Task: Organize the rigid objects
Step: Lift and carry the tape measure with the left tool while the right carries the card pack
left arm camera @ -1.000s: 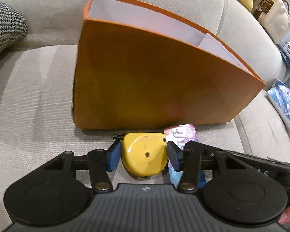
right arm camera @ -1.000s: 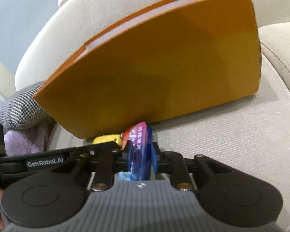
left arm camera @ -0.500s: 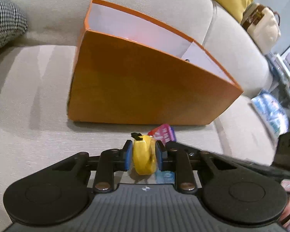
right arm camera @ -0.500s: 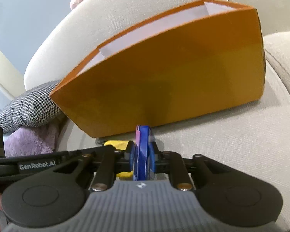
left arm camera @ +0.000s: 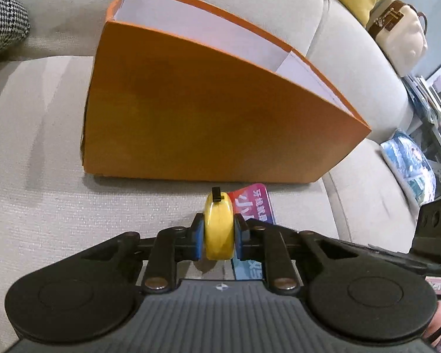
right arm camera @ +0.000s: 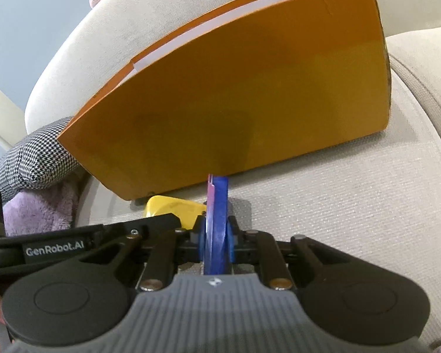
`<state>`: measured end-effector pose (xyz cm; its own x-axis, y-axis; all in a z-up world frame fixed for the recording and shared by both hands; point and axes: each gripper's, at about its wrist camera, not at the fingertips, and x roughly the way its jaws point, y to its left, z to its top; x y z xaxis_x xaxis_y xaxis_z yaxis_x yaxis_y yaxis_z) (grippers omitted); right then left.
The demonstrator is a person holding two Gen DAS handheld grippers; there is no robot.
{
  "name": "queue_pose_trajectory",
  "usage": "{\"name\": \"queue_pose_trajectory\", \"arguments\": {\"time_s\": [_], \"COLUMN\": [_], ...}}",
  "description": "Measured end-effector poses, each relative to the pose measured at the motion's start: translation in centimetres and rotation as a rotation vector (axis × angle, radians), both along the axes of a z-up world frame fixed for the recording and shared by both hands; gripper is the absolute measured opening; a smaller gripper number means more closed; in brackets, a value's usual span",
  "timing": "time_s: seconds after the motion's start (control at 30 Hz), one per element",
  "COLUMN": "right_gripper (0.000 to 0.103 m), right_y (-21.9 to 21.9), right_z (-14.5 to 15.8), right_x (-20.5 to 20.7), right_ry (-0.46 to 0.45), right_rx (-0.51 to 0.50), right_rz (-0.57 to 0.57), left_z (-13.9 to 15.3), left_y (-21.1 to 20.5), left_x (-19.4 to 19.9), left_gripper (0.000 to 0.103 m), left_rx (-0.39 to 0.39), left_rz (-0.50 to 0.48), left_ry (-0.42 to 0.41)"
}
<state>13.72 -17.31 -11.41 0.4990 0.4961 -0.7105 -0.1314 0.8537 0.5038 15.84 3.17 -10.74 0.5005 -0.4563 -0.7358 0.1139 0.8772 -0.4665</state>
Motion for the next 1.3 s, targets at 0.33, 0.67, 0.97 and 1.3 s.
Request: {"name": "queue_pose_trajectory", "arguments": {"time_s": [0.33, 0.67, 0.97, 1.3], "right_gripper": [0.015, 0.014, 0.014, 0.014], "right_y": [0.6, 0.9, 0.7, 1.3], "right_z": [0.6, 3.7, 11.3, 18.1], "right_x": [0.6, -0.3, 0.4, 7.5], "right_ry": [0.014, -0.058, -0.219, -0.334], "right_rx": [-0.023, -0.035, -0.076, -0.109], "right_rz": [0.018, 0.027, 0.052, 0.035], "left_z": [-0.1, 2.4, 9.4, 14.0], "left_y": [0.1, 1.2, 2.4, 3.3], "left_x": [0.3, -1.2, -1.0, 6.3], "left_gripper": [0.022, 0.021, 0.021, 0.021], "left_rx": [-0.010, -0.055, -0.138, -0.111], "left_rz": [-0.005, 0.030, 0.044, 0.041], "left_ry": [0.012, -0.044, -0.169, -0.213]}}
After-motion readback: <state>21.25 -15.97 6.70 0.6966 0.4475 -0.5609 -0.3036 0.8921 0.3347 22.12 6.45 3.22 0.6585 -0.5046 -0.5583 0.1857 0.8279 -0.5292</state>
